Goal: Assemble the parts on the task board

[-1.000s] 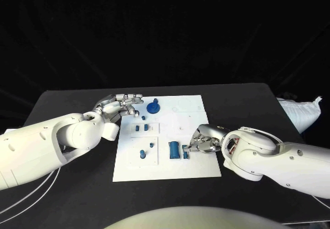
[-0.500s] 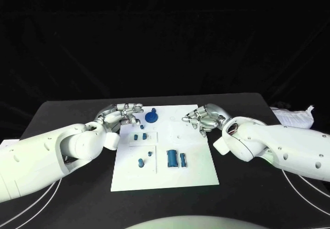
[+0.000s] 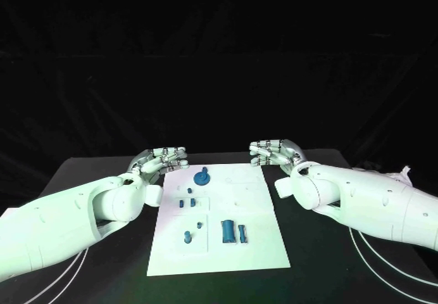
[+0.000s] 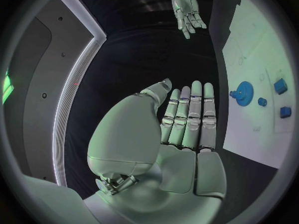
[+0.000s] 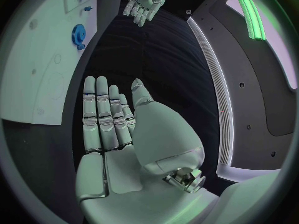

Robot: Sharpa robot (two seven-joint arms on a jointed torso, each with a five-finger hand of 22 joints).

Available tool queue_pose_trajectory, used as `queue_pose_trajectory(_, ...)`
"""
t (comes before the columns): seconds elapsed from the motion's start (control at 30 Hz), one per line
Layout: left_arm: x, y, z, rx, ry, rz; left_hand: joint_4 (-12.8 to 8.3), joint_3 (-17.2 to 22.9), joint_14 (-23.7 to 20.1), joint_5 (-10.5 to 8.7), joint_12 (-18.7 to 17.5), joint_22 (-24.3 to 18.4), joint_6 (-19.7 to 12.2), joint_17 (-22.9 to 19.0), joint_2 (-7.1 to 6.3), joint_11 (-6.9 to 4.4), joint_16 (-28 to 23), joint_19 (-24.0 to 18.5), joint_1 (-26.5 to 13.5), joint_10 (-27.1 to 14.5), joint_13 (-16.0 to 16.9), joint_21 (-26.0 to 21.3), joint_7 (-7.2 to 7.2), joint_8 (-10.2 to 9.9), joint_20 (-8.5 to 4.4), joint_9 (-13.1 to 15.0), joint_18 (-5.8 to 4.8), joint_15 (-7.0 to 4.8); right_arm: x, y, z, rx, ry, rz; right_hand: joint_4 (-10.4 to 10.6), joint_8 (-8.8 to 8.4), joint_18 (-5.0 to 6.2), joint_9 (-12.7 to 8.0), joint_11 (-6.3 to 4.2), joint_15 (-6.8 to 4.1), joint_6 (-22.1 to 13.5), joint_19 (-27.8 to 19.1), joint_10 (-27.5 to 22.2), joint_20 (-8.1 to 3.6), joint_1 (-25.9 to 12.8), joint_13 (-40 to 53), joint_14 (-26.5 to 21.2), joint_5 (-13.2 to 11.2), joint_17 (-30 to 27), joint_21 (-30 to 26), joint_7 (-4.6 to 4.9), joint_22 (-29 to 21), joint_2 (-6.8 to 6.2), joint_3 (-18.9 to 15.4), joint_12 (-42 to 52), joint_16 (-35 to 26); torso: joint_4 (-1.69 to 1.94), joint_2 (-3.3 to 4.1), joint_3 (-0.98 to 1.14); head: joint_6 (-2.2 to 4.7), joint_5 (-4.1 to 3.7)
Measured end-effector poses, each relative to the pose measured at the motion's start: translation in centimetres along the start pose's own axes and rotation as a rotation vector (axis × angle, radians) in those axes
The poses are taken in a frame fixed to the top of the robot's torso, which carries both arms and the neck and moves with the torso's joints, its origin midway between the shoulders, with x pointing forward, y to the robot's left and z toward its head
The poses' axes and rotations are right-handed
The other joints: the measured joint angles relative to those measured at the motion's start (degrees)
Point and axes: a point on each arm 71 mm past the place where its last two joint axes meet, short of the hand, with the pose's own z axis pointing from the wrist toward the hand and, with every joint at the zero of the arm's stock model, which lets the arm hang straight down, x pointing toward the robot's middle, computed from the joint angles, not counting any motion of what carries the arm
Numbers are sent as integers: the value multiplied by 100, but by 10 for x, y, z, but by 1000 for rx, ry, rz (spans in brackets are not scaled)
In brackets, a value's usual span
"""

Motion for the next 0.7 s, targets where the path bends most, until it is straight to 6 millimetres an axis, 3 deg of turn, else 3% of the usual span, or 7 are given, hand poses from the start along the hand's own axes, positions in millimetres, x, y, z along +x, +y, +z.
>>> queue_pose_trajectory(0.1, 1, 0, 5, 18, -23, 5, 48, -48, 17, 0, -159, -363, 0, -155, -1, 71, -422, -175, 1, -71, -3, -285, 0, -93, 91, -49, -1, 84, 0, -1, 5, -13, 11, 32, -184, -87, 0, -243, 10, 73, 126, 183, 243, 127, 14, -721, 125, -113, -583, -515, 20, -363, 14, 54, -251, -533, -7, -41, 0, 70, 17)
queue_pose_trajectory(0.2, 3, 1, 9, 32, -39, 5, 37, -139, -134, 0, -295, -728, -33, -333, -23, 145, -812, -492, 24, -161, -6, -362, 33, -187, 201, -101, -2, 219, -1, -3, 7, -24, 28, 54, -329, -131, 0, -397, -29, 35, 309, 469, 446, 82, -6, -1142, 419, -187, -886, -706, -1, -524, 94, 105, -357, -736, -1, -77, 3, 145, 12)
queue_pose_trajectory(0.37, 3, 1, 12, 49, -63, 6, 37, -219, -250, 0, -398, -1022, -43, -491, -22, 160, -1100, -651, 23, -206, -7, -362, 42, -253, 264, -112, -2, 265, 3, -8, 10, -32, 53, 77, -474, -203, 1, -546, -49, -40, 447, 814, 628, 1, -34, -1520, 763, -188, -1154, -825, 4, -653, 196, 194, -430, -888, 7, -114, 13, 226, 36)
queue_pose_trajectory(0.5, 3, 1, 11, 46, -65, 7, -116, -468, -929, -87, -519, -1377, -730, -605, 193, 25, -1220, -1162, -966, -898, -152, -500, -92, -362, 71, -263, -4, 149, 3, -8, 9, -30, 52, 78, -409, -407, -6, -672, -148, -255, -191, 79, -105, -152, -1071, -1663, -74, -280, -1333, -1024, -134, -851, 148, 337, -574, -1114, 7, -115, 14, 236, 41)
queue_pose_trajectory(0.57, 4, 2, 10, 44, -65, 7, -178, -591, -1296, -136, -572, -1557, -1095, -661, 270, -38, -1283, -1453, -1517, -1261, -213, -563, -178, -481, -41, -325, -108, 83, 4, -8, 8, -30, 50, 79, -360, -484, -132, -733, -203, -340, -556, -338, -519, -229, -1630, -1786, -544, -389, -1416, -1118, -209, -928, 84, 385, -639, -1202, 12, -119, 19, 261, 56)
queue_pose_trajectory(0.63, 7, 3, 8, 40, -63, 7, -232, -723, -1684, -205, -631, -1746, -1483, -719, 335, -121, -1337, -1759, -2097, -1655, -262, -618, -268, -609, -161, -376, -123, 13, 6, -6, 5, -31, 50, 85, -324, -539, -135, -788, -252, -401, -884, -714, -892, -298, -2131, -1883, -967, -502, -1491, -1203, -276, -983, 29, 426, -699, -1265, 20, -131, 30, 315, 90)
queue_pose_trajectory(0.7, 12, 5, 6, 39, -60, 7, -264, -823, -1995, -329, -683, -1897, -1787, -784, 373, -185, -1393, -2001, -2560, -1967, -291, -630, -338, -691, -255, -408, -236, -41, 11, -5, 2, -32, 50, 91, -307, -576, -224, -848, -324, -453, -1251, -1134, -1306, -375, -2694, -1968, -1441, -611, -1574, -1296, -352, -1029, -34, 470, -763, -1320, 34, -148, 51, 388, 139)
